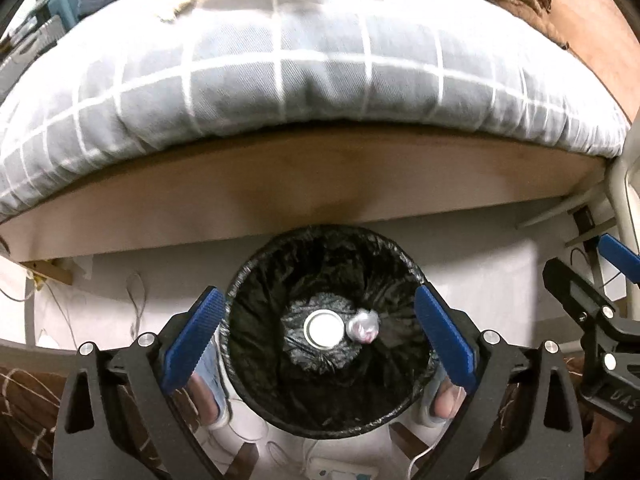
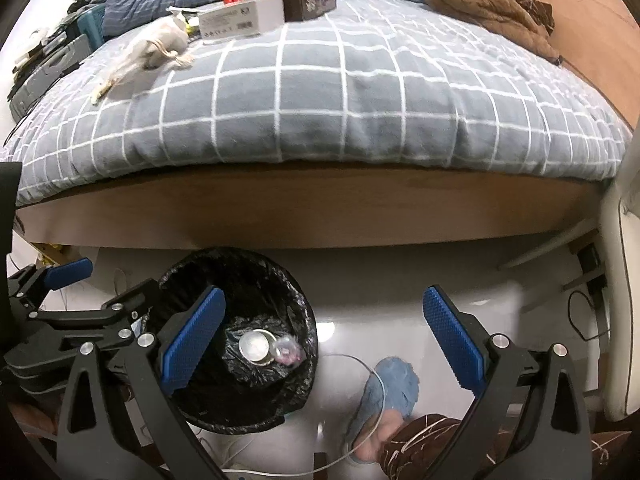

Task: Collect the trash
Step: 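Raise both empty tools from the bin back toward the bed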

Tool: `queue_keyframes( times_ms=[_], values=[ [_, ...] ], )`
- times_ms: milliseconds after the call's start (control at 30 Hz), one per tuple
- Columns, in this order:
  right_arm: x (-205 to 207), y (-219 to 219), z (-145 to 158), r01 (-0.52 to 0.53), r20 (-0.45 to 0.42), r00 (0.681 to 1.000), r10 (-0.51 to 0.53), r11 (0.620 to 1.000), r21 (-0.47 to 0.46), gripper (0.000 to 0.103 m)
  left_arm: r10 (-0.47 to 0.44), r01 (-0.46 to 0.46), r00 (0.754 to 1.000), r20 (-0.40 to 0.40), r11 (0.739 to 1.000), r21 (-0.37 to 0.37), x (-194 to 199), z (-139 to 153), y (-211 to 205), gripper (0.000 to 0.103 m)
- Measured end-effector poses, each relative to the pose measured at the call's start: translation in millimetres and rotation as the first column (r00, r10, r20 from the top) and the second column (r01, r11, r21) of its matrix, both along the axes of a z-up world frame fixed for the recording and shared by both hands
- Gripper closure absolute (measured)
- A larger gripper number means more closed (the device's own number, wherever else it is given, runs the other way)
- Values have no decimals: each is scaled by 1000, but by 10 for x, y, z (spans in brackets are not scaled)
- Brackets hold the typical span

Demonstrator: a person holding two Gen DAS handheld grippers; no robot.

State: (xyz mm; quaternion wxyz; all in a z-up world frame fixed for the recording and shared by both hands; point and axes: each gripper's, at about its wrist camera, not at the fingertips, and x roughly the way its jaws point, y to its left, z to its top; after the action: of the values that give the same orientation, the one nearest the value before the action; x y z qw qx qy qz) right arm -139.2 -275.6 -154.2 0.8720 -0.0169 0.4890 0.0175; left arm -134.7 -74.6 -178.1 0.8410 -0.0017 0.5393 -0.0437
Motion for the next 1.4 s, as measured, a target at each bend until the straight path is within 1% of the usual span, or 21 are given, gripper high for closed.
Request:
queue_keyframes(
  times_ms=[100, 300, 500, 700, 867, 1033, 1200, 1400],
  values=[
    [17, 60, 104, -5, 23, 1000, 5, 1000, -1, 8, 27, -27, 999, 32, 999, -18, -9, 163, 94, 8],
    [33, 166, 395, -13, 91, 996, 14, 1000, -7, 8, 67, -66, 992, 107, 998, -12, -3, 489, 231, 8],
    [55, 253, 675, -22, 157, 987, 24, 1000, -10, 8, 62, -63, 982, 180, 998, -2, -15, 799, 292, 8],
    [99, 315, 882, -29, 201, 979, 32, 999, -16, 8, 74, -73, 973, 217, 997, -13, 8, 1010, 371, 8],
    [165, 308, 1079, -27, 243, 970, 30, 1000, -14, 8, 86, -85, 963, 254, 996, -14, 74, 1168, 421, 8],
    [272, 306, 1224, -32, 278, 960, 37, 999, -20, 8, 90, -87, 960, 266, 996, -24, 215, 1265, 444, 8],
    [422, 279, 1270, -28, 286, 958, 24, 1000, 11, 8, 96, -94, 955, 282, 995, -19, 360, 1334, 476, 8],
    [664, 327, 1259, -40, 290, 956, 39, 999, -2, 8, 97, -94, 952, 291, 995, -22, 629, 1362, 511, 8]
  ],
)
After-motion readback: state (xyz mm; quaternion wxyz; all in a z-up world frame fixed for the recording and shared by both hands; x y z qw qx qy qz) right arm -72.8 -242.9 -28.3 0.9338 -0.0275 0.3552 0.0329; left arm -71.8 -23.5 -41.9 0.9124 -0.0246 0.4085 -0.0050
